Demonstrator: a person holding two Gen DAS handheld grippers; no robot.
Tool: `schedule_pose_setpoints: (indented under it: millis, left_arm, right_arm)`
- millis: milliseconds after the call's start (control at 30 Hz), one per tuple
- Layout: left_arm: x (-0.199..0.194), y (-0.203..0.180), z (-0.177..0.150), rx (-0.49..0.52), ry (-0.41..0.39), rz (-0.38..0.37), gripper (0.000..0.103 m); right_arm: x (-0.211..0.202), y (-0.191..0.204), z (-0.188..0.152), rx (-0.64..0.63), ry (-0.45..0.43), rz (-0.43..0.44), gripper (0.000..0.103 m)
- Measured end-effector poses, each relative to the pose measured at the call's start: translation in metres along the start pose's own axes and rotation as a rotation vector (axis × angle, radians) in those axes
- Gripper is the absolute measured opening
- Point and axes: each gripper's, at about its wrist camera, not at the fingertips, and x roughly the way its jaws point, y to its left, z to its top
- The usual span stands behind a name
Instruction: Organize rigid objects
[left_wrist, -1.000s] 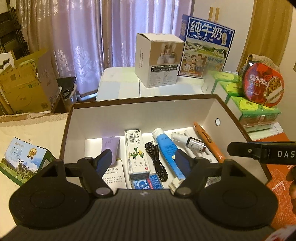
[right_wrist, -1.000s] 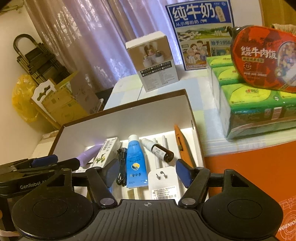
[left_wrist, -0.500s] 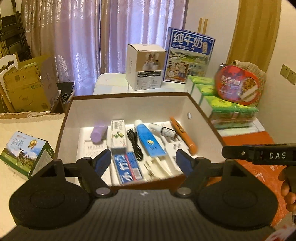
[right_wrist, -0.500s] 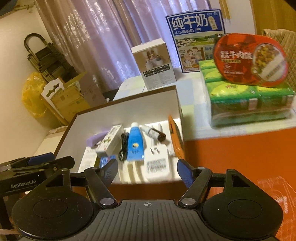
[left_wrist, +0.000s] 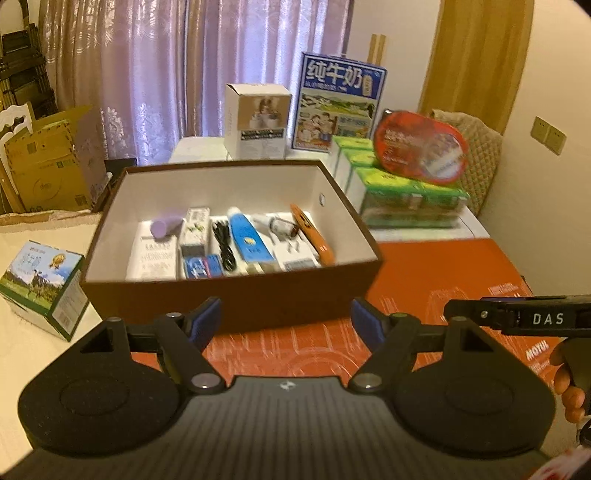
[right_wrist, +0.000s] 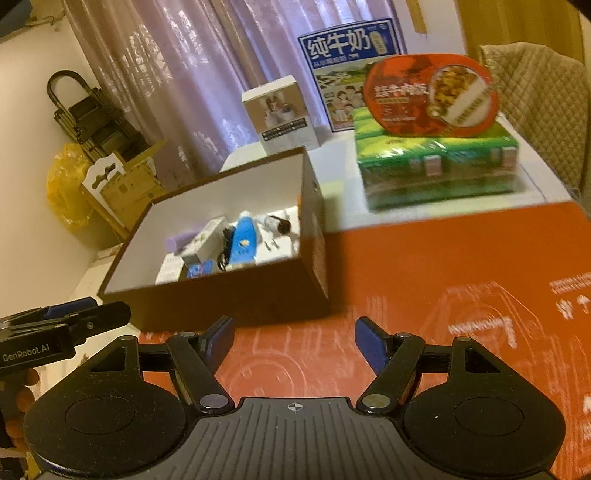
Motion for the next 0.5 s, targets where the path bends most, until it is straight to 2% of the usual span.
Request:
schedule_pose_setpoints:
  millis: [500]
  left_arm:
    - [-0.040,-0.063,-0.060,0.051,0.064,-0.070,0.073]
  right_arm:
    - [-0.083,-0.030,-0.071,0.062,0.013,-0.053,0.070]
